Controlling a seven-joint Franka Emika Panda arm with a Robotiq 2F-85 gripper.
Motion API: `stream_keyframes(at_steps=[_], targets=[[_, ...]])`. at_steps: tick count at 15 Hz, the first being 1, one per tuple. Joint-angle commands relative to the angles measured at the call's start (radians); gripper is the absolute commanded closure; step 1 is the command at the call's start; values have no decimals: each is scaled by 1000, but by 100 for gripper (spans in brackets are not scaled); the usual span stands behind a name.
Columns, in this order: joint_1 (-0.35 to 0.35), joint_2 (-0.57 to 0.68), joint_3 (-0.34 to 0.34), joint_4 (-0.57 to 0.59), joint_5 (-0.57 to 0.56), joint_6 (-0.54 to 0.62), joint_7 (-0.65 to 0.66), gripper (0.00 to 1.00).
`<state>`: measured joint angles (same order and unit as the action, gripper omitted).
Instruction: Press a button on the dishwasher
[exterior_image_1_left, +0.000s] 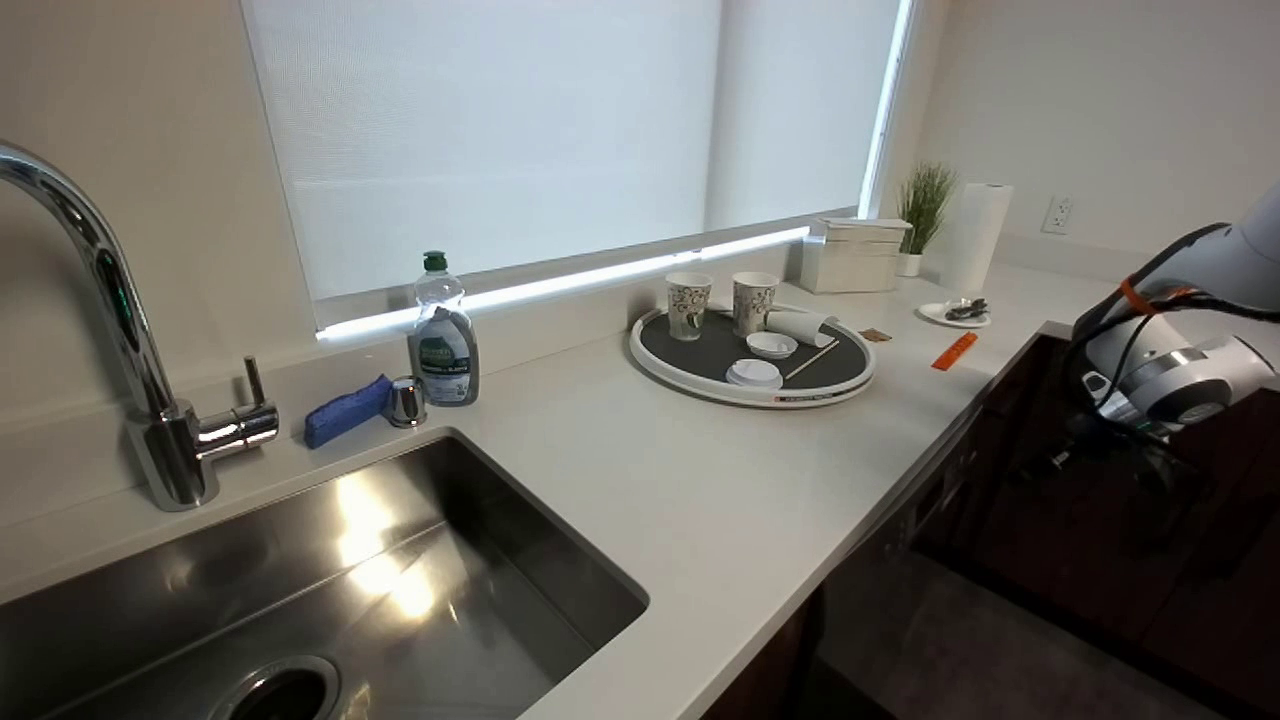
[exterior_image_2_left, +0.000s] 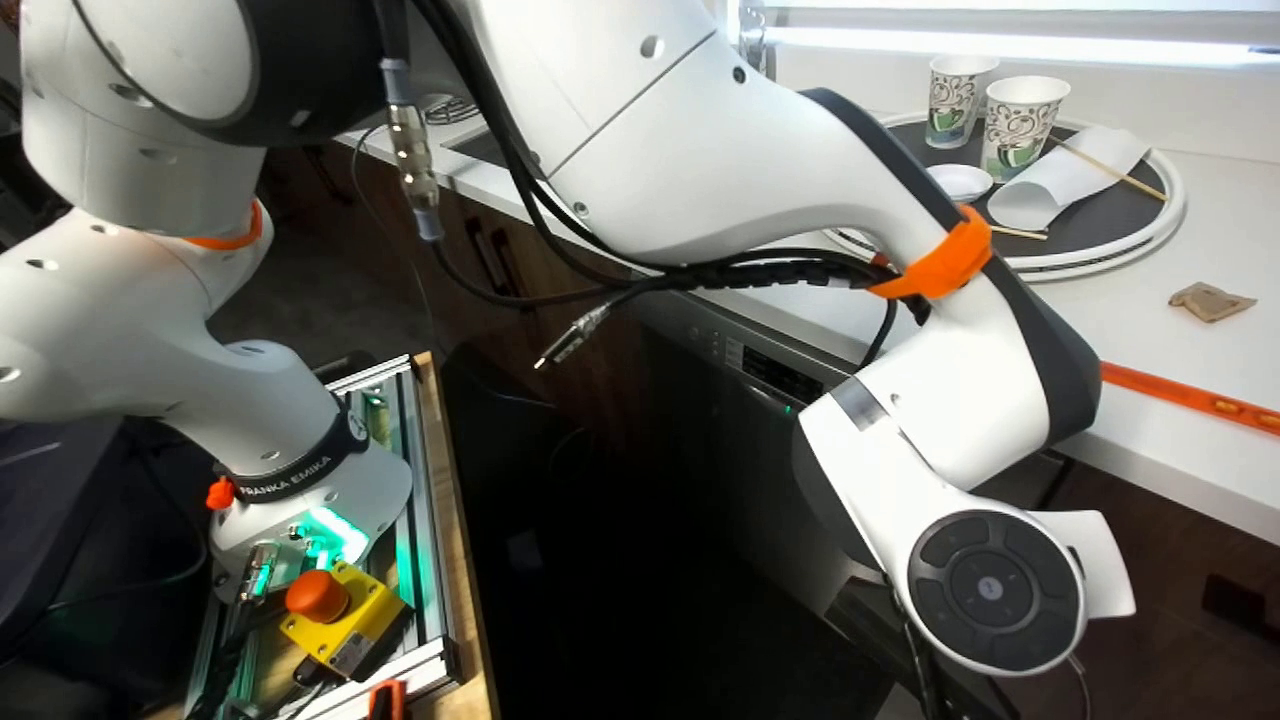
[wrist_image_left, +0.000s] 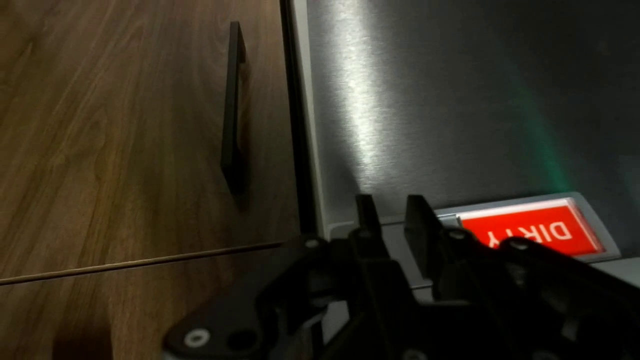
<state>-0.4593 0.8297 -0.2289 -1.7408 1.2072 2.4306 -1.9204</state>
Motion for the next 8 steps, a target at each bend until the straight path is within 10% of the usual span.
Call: stream_keyframes(at_steps=[1,8], targets=[[19,-106,-10,-132,-64,17,17,45],[26,-247,-8,-287,-154,3,24,0]])
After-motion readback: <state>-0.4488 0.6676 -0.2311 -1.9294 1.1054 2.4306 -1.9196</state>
